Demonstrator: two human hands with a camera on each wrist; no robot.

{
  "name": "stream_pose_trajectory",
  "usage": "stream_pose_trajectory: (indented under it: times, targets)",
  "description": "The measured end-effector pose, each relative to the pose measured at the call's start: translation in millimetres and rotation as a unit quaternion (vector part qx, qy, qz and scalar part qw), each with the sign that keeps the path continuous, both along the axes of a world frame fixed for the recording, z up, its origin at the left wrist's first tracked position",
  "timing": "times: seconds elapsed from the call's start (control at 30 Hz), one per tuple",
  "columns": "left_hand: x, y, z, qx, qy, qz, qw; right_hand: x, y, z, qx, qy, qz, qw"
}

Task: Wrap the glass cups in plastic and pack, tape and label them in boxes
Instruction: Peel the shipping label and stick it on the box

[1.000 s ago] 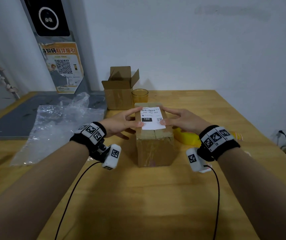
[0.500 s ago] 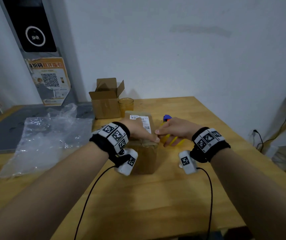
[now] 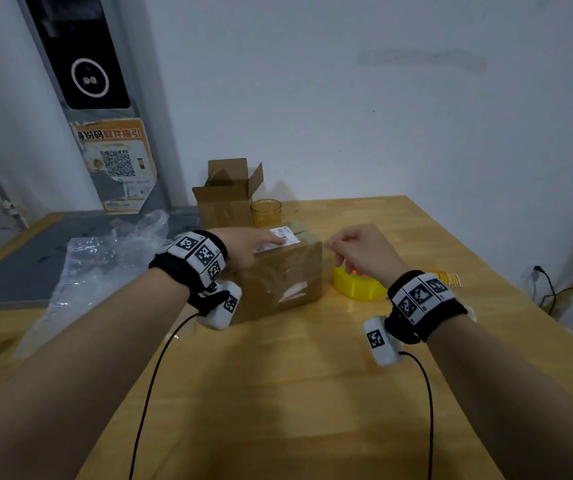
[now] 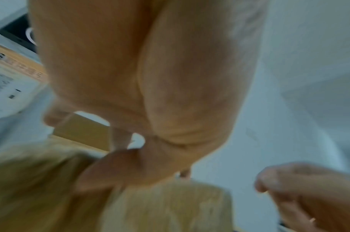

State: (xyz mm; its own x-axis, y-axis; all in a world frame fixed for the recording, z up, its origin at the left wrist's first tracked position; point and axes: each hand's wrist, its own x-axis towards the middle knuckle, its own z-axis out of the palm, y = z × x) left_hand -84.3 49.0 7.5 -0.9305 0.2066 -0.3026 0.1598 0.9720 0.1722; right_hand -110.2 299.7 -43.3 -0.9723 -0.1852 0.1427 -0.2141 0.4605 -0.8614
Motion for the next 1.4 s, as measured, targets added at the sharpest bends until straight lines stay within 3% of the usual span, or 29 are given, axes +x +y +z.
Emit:
stream_pose_trajectory:
  times: [0.13,0.27,0.37,0.53,0.63,0.73,0.8,0.97,1.13,1.4]
  targets:
    - [-1.0,-15.4,-17.5,0.065,0.100,0.038,0.992,-6.9,-13.4,-3.2,0.003,-0.013,0.010,1.000]
    - [-7.3,7.9,-13.3,0.145,0.123,0.060,0.980,-14.8,-4.2,-7.7,0.012,-0.020,-0.013,1.000]
    - [-14.7,43.5,-7.1,0.267,0.145,0.057,0.951,-22.6,22.6,-10.0,0.029,-0.010,-0.061,0.998]
    - [-29.0,106.3,-8.5,0.408,0.178,0.072,0.892,-36.6,86.3,-18.8,0.158,-0.014,-0.171,0.972]
    - [-35.4,135.2,-9.8,0.425,0.174,0.076,0.885,-48.8,125.4,-30.6,0.257,-0.075,-0.190,0.945]
    - [-41.9,159.0,-15.3,0.439,0.158,0.064,0.882,-52.7,148.0,-42.2,0.391,-0.133,-0.175,0.894]
    - [-45.8,170.7,-19.8,0.440,0.153,0.061,0.883,-53.3,155.3,-47.3,0.421,-0.167,-0.144,0.880]
    - [-54.5,190.5,-28.6,0.445,0.130,0.051,0.884,-55.0,162.2,-55.2,0.451,-0.166,-0.068,0.874]
    - [-60.6,203.8,-36.3,0.453,0.118,0.045,0.882,-62.4,164.9,-61.4,0.390,-0.150,-0.078,0.905]
    - [-65.8,207.3,-44.0,0.462,0.102,0.045,0.880,-64.3,157.6,-65.3,0.445,-0.145,-0.069,0.881]
